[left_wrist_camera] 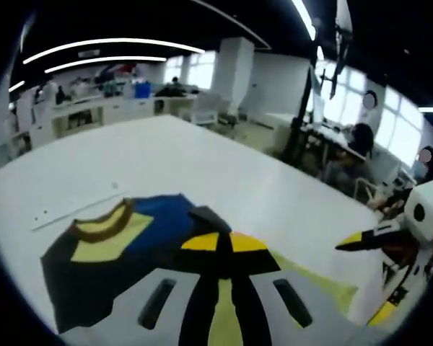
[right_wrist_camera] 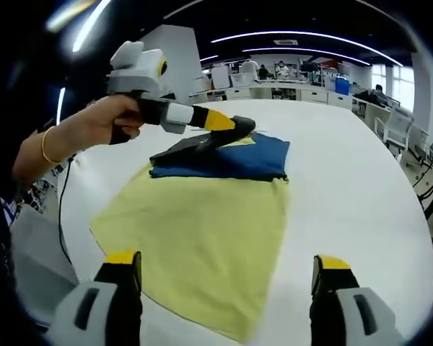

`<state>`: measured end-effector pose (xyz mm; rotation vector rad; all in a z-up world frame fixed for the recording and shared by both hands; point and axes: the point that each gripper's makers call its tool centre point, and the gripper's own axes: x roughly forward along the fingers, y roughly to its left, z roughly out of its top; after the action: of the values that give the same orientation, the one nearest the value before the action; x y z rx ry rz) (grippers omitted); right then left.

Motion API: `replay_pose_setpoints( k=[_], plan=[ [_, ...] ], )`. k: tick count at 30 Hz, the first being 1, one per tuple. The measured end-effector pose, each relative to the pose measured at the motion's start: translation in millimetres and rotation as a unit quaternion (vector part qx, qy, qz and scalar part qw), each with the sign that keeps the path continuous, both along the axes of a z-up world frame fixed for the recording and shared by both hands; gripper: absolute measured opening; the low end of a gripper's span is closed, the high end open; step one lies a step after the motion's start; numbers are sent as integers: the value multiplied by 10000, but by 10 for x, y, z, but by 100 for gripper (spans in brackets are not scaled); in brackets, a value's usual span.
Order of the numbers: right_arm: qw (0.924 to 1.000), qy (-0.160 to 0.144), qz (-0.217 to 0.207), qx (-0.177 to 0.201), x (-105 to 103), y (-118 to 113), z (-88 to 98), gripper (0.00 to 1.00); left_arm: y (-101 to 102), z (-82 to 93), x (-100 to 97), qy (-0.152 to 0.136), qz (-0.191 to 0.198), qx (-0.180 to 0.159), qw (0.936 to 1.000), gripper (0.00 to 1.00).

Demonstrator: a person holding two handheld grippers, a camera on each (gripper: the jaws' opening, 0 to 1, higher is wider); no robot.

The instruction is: Fold the garment on the visible template until the final outline fits inside the template.

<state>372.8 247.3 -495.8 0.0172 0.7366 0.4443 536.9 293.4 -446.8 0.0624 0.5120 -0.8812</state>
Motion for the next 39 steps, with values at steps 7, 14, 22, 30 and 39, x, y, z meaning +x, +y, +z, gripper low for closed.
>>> replay_pose_setpoints(
  k=[7,14,22,30,39],
  plan=[
    [10000,26,-80,26,-8,-43,-31,99,-91,-226,-46,206,-54,-107,9997,2],
    [9998,39,-193,27,-24,-117,-43,99,-195,-361,-160,161,-315,-18,9994,18],
    [9989,7,-363,285,35,-107,-19,96,-96,-289,-158,-67,-393,13,9992,44],
    [9973,-52,-441,577,220,-75,72,89,187,-95,-22,-378,-178,27,9991,71],
    [9975,-179,-372,579,499,-51,150,82,584,-5,67,-660,8,227,9976,94]
  ],
)
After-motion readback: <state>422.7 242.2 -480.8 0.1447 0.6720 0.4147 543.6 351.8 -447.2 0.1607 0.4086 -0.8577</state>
